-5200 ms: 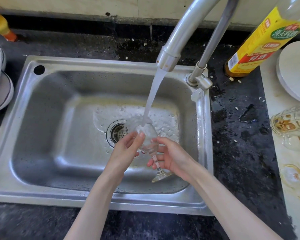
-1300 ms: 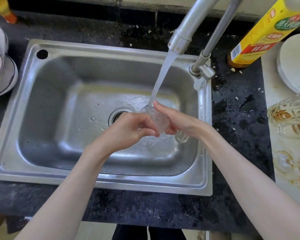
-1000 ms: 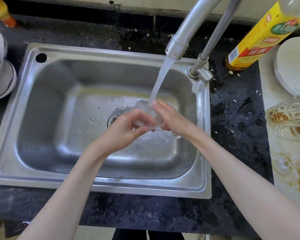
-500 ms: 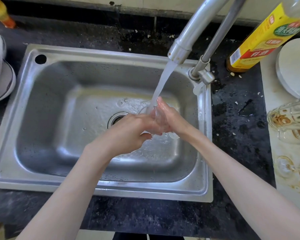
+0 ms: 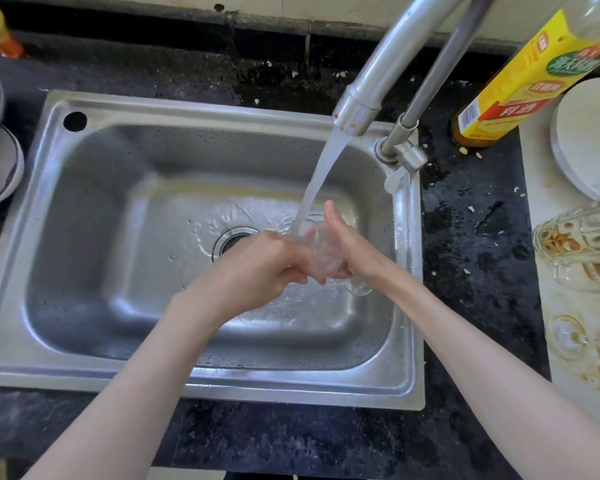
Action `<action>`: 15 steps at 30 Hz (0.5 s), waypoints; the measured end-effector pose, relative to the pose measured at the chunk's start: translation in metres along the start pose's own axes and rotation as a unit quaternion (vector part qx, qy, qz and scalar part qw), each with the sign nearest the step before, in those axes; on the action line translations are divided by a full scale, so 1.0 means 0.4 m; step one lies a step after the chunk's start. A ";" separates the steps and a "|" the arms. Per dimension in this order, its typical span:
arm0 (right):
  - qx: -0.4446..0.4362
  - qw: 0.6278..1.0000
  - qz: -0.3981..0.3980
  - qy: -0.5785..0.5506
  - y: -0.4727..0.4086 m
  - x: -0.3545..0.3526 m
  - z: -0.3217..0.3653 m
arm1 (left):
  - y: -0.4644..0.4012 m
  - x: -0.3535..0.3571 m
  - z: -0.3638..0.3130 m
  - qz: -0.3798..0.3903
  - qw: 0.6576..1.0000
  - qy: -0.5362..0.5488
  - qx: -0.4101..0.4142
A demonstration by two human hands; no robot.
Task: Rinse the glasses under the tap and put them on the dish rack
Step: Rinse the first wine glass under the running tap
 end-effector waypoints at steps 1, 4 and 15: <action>-0.009 1.000 0.004 -0.007 0.005 0.001 -0.002 | 0.001 -0.008 0.004 -0.031 0.999 0.008 -0.024; -0.066 0.997 -0.046 0.017 0.019 0.009 0.003 | 0.008 -0.013 0.017 -0.127 0.987 0.044 -0.092; -0.031 0.999 -0.011 -0.007 0.017 0.033 0.009 | 0.035 -0.018 0.019 -0.135 0.988 0.019 -0.070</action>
Point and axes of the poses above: each hand's wrist, its own y-axis away from the middle knuckle, its own x-axis out of the palm, z = x × y, the point moved 3 cm from there along -y, towards the middle knuckle, and after that the axes turned 14 degrees about x, right-handed, at the moved point
